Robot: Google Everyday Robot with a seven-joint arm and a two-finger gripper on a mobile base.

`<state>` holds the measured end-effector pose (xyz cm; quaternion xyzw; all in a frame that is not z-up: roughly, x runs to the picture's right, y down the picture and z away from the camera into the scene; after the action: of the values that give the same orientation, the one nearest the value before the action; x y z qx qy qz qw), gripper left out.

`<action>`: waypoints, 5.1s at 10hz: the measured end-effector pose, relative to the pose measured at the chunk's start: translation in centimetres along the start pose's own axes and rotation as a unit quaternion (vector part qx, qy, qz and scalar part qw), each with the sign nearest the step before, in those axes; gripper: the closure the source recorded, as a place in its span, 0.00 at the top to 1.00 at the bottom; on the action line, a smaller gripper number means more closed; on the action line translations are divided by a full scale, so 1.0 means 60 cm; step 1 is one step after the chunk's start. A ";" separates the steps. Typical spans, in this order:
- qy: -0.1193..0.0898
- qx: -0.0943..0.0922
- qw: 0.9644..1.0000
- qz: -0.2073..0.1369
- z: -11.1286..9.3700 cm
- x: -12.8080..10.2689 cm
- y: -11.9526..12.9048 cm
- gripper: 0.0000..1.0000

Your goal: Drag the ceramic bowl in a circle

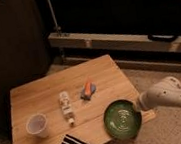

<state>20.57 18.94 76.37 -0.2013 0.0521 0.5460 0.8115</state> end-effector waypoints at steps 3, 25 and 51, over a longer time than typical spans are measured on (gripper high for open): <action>0.013 0.015 0.999 -0.042 0.021 -0.063 0.072 0.00; 0.042 0.056 0.996 0.061 0.035 0.123 -0.172 0.00; 0.050 0.056 0.992 0.097 0.097 -0.101 -0.177 0.00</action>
<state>27.01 12.51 86.39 -0.1768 0.1426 0.6072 0.7614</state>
